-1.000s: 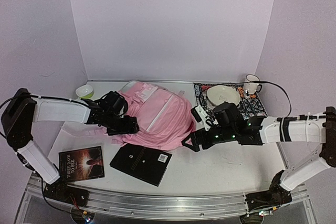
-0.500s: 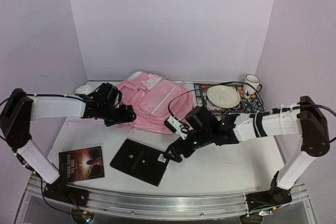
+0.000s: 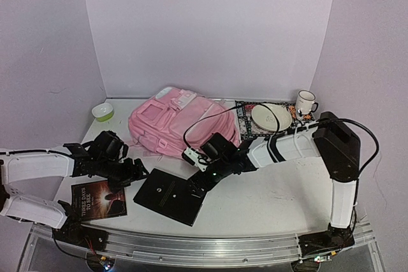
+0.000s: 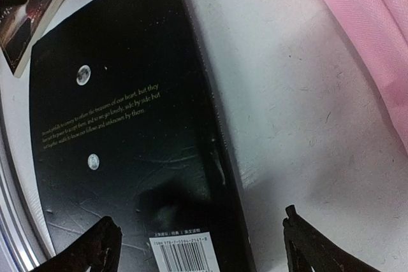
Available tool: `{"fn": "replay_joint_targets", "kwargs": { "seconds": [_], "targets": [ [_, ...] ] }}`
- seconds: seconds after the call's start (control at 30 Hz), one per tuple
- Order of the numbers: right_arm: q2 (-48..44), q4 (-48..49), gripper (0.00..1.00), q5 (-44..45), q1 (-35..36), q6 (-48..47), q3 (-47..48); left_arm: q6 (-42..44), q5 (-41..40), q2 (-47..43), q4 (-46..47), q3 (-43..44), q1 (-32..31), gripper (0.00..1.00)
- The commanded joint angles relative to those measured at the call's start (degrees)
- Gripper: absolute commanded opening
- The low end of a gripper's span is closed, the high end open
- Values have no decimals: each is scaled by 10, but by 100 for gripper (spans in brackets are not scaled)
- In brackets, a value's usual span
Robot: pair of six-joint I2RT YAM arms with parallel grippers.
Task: Pack the student bag
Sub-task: Move the book to the center of the board.
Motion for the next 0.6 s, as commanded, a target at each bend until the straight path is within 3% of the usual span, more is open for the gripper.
{"fn": "replay_joint_targets", "kwargs": {
  "seconds": [0.0,0.17,0.33,0.57],
  "targets": [
    [7,-44,86,2,7,-15,22,-44,3,26,-8,-10,-41,88],
    [-17,-54,83,3,13,0,-16,-53,-7,111,1,20,-99,88],
    [-50,-53,80,19,21,29,-67,-36,8,181,62,57,-106,83],
    [-115,-45,72,63,27,104,-133,40,3,345,101,209,-105,71]
  ]
}}
